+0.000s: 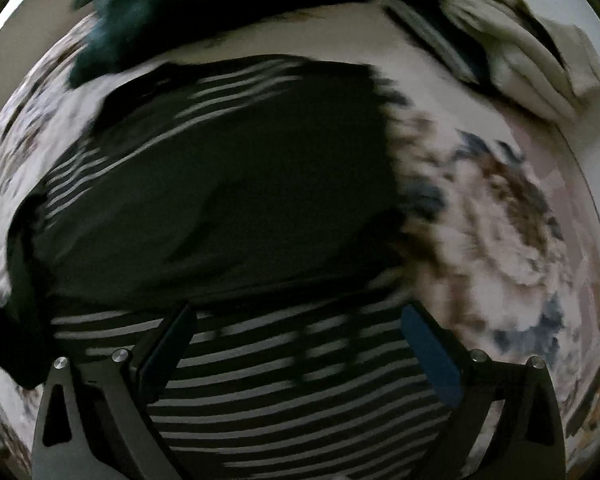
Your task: Fold small clothes
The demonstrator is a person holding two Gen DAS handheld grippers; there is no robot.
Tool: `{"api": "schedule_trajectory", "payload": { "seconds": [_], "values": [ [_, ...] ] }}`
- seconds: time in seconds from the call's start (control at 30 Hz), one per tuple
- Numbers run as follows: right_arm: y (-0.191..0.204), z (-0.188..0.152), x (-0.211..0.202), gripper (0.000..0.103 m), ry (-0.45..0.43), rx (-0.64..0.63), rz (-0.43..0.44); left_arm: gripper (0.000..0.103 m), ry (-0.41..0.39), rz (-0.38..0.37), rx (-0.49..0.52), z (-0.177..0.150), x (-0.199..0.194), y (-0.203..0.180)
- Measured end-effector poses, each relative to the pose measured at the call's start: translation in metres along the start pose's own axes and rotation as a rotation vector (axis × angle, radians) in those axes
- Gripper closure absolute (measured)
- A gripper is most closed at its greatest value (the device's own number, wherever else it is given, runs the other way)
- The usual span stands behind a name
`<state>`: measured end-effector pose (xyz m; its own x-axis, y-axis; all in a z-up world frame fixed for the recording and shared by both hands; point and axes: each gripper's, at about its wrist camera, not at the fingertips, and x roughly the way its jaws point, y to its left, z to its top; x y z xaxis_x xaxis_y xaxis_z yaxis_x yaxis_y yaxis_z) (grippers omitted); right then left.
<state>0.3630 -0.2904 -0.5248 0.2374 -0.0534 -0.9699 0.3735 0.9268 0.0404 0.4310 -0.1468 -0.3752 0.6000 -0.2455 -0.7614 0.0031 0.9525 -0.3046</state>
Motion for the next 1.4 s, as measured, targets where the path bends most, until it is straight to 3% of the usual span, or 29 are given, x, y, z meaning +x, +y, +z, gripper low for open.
{"api": "schedule_trajectory", "payload": {
  "seconds": [0.17,0.27,0.3,0.33,0.37,0.4,0.43,0.5,0.6,0.63,0.77,0.87,0.97,1.03,1.13,1.23,1.4],
  "values": [
    [-0.072,0.009,0.015,0.000,0.035,0.101,-0.042,0.095,0.154,-0.080,0.156,-0.043,0.071,-0.101],
    [-0.100,0.009,0.020,0.000,0.047,0.121,-0.061,0.090,0.229,-0.087,0.195,-0.068,0.095,-0.132],
    [-0.107,0.010,0.021,0.000,0.052,0.125,-0.057,0.082,0.264,-0.086,0.214,-0.076,0.105,-0.140],
    [-0.114,0.011,0.021,0.000,0.057,0.130,-0.038,0.060,0.281,-0.087,0.224,-0.078,0.112,-0.143],
    [-0.117,0.011,0.020,0.000,0.060,0.134,-0.015,0.044,0.310,-0.084,0.245,-0.084,0.117,-0.146],
    [-0.122,0.011,0.020,0.000,0.065,0.135,0.015,0.020,0.324,-0.083,0.251,-0.087,0.116,-0.148],
    [-0.125,0.012,0.018,0.000,0.067,0.133,0.035,0.017,0.336,-0.094,0.248,-0.088,0.114,-0.145],
    [-0.129,0.017,0.012,0.000,0.070,0.125,0.069,0.017,0.328,-0.126,0.234,-0.085,0.099,-0.130],
    [-0.130,0.027,-0.004,0.000,0.040,0.156,0.136,0.017,0.269,-0.097,0.181,-0.065,0.065,-0.083],
    [-0.129,0.031,-0.007,0.001,0.034,0.168,0.165,0.017,0.240,-0.062,0.158,-0.058,0.053,-0.060],
    [-0.098,0.064,-0.012,0.007,0.014,0.145,0.283,0.017,0.154,0.226,0.060,-0.027,0.023,0.057],
    [-0.058,0.092,0.001,0.014,-0.001,0.063,0.305,0.017,0.166,0.396,-0.013,-0.015,0.031,0.133],
    [-0.019,0.113,0.030,0.020,0.029,-0.030,0.277,0.017,0.163,0.485,-0.070,-0.010,0.039,0.180],
    [0.008,0.122,0.064,0.024,0.111,-0.079,0.278,0.017,0.167,0.504,-0.103,-0.008,0.048,0.201],
    [0.023,0.123,0.087,0.087,0.152,-0.086,0.227,0.017,0.184,0.497,-0.140,-0.006,0.058,0.214],
    [0.009,0.122,0.062,0.097,0.049,-0.011,0.234,0.017,0.192,0.484,-0.157,-0.002,0.068,0.217],
    [-0.011,0.123,0.038,0.097,-0.036,0.034,0.146,0.017,0.205,0.490,-0.103,0.011,0.092,0.212]
  ]
}}
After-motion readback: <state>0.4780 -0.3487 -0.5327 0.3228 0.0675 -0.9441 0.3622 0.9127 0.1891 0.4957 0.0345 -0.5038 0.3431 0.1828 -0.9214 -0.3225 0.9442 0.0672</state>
